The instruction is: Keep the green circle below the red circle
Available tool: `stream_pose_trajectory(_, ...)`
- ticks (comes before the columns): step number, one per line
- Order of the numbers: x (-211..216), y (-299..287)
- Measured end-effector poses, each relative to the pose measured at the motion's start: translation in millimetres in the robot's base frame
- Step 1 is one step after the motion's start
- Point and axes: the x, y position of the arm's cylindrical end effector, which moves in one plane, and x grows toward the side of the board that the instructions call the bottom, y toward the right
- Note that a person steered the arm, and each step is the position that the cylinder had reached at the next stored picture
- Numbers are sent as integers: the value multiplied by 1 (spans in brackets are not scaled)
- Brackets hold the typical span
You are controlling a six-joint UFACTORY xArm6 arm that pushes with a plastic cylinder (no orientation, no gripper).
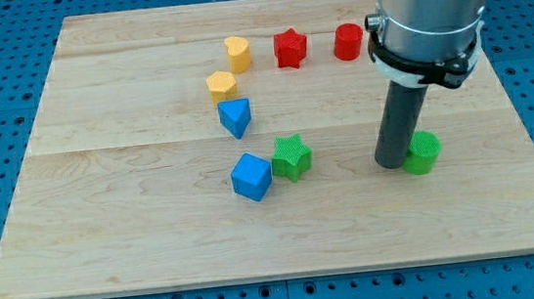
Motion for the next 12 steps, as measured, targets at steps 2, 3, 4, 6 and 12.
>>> stream_pose_trajectory(2,76,-37)
stream_pose_trajectory(3,70,-95)
stream_pose_trajectory(4,38,-124)
stream_pose_trajectory(6,-17,-138)
stream_pose_trajectory(12,64,-188)
